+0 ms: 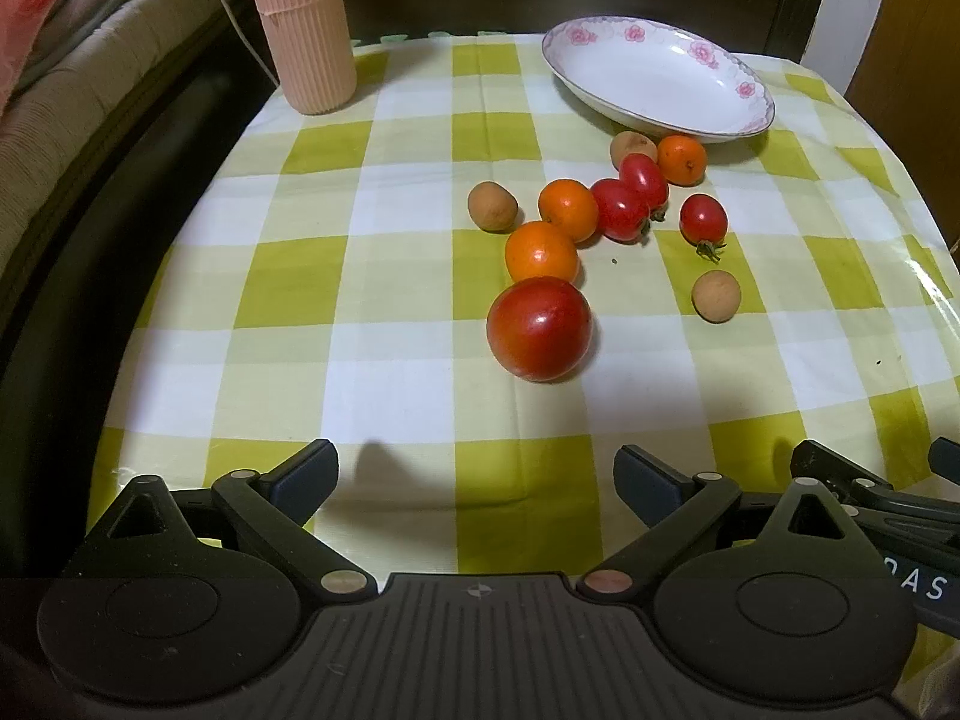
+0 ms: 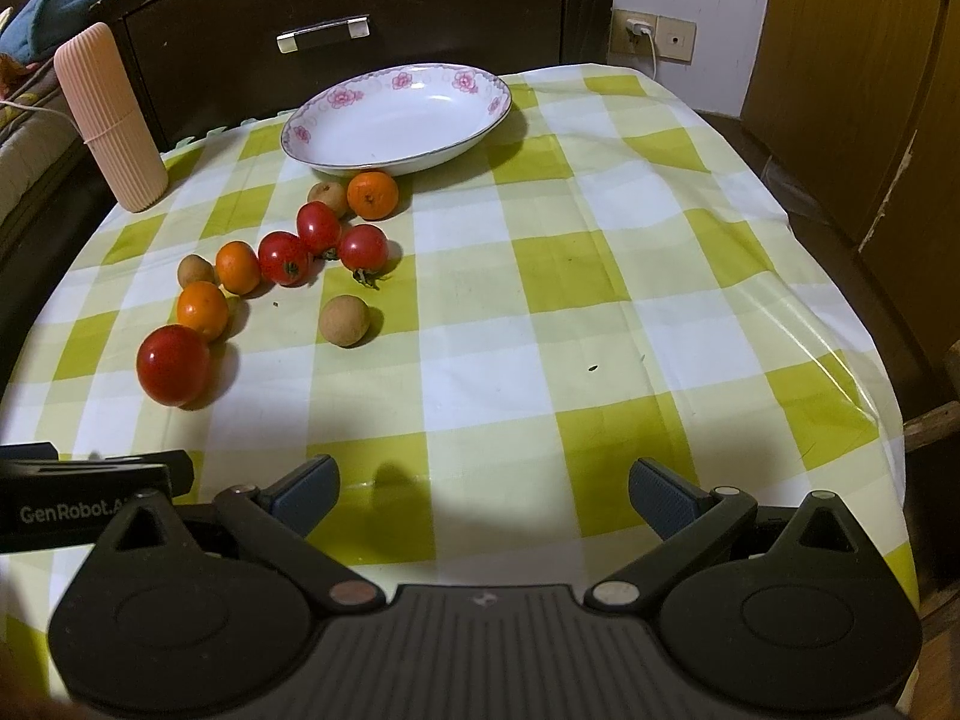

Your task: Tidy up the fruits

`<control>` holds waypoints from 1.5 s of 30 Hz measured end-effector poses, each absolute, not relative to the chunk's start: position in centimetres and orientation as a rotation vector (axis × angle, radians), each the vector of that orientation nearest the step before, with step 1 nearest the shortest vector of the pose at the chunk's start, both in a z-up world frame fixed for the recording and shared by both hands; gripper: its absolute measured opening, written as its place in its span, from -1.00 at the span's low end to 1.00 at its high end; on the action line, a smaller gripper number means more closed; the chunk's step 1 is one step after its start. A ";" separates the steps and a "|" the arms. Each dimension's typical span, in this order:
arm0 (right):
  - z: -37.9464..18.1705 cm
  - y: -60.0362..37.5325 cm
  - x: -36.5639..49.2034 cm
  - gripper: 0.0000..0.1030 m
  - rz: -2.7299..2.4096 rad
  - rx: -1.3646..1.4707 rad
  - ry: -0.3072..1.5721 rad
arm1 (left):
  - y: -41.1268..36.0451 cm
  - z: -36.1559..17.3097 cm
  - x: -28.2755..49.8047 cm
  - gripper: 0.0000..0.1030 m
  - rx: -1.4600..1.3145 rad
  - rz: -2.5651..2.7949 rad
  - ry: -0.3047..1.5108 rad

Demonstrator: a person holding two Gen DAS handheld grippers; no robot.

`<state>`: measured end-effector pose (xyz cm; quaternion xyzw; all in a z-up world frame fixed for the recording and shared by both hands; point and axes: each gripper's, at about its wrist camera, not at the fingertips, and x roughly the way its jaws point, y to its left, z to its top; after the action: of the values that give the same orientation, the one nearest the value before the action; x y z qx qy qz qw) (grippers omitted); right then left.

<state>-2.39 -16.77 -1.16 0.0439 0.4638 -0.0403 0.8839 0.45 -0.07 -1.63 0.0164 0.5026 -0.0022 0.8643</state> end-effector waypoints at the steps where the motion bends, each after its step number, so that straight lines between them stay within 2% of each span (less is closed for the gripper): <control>1: -1.2 -16.7 -2.4 0.97 -0.083 0.091 0.965 | -0.1 -1.6 0.5 0.94 0.035 -0.004 1.054; 39: -1.2 -15.8 1.5 0.95 0.042 0.062 0.942 | 0.6 -2.5 2.5 0.92 0.044 0.005 1.049; 41: -1.2 -15.8 1.9 0.93 0.043 0.063 0.939 | 0.5 -2.6 2.7 0.92 0.057 0.007 1.044; 45: -1.2 -15.9 2.7 0.73 0.077 0.084 0.940 | -0.1 -2.4 2.9 0.93 0.103 0.002 1.024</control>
<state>2.69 -15.86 -1.24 0.0403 0.4528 0.0370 0.8899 2.87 -0.11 -2.44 0.0491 0.4895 0.0010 0.8706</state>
